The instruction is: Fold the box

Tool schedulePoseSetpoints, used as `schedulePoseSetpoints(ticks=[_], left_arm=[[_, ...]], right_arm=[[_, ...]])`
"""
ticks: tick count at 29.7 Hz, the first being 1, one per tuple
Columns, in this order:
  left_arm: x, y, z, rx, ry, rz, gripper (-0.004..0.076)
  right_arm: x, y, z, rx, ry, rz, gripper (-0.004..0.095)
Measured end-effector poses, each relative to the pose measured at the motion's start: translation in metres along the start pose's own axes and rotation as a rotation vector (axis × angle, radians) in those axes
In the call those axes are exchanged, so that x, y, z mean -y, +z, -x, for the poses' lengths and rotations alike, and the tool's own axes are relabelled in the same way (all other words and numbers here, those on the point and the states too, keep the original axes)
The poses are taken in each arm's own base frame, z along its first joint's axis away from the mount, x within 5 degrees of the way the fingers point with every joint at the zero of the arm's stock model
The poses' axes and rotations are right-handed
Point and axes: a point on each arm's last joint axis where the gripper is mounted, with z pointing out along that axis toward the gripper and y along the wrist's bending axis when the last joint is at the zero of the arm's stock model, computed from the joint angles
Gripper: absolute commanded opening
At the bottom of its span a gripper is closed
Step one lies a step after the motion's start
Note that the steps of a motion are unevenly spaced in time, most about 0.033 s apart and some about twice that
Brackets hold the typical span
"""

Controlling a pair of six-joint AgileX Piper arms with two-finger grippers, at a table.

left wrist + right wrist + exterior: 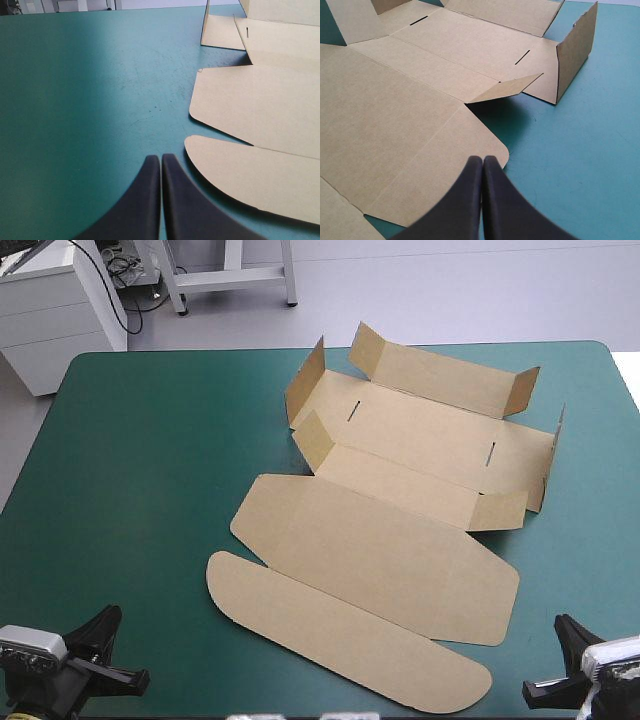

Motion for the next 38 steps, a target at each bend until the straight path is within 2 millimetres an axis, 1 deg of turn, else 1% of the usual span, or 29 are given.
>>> schedulePoseSetpoints(ticks=[17, 19, 21, 23, 28, 31, 34, 38], left_arm=[[0.0000, 0.0000, 0.0000, 0.000, 0.000, 0.000, -0.0008], [0.0000, 0.0000, 0.0000, 0.000, 0.000, 0.000, -0.0008], [0.0000, 0.0000, 0.0000, 0.000, 0.000, 0.000, -0.0008], [0.0000, 0.0000, 0.0000, 0.000, 0.000, 0.000, -0.0008], [0.0000, 0.0000, 0.0000, 0.000, 0.000, 0.000, -0.0008], [0.0000, 0.0000, 0.0000, 0.000, 0.000, 0.000, -0.0008], [0.0000, 0.0000, 0.0000, 0.000, 0.000, 0.000, -0.0008], [0.0000, 0.0000, 0.0000, 0.000, 0.000, 0.000, -0.0008]], right_arm=[[0.0000, 0.0000, 0.0001, 0.001, 0.000, 0.000, -0.0020], [0.0000, 0.0000, 0.0001, 0.001, 0.000, 0.000, -0.0006], [0.0000, 0.0000, 0.0001, 0.001, -0.004, 0.000, 0.0039], [0.0000, 0.0000, 0.0001, 0.001, -0.008, 0.000, 0.0118], [-0.0015, 0.0000, 0.0002, 0.003, -0.028, 0.017, 0.0419], [-0.0020, 0.0000, 0.0002, 0.003, -0.036, 0.022, 0.0548], [-0.0023, 0.0000, 0.0003, 0.003, -0.020, 0.025, 0.0556], [-0.0024, 0.0000, 0.0003, 0.002, 0.071, 0.026, 0.0552]])
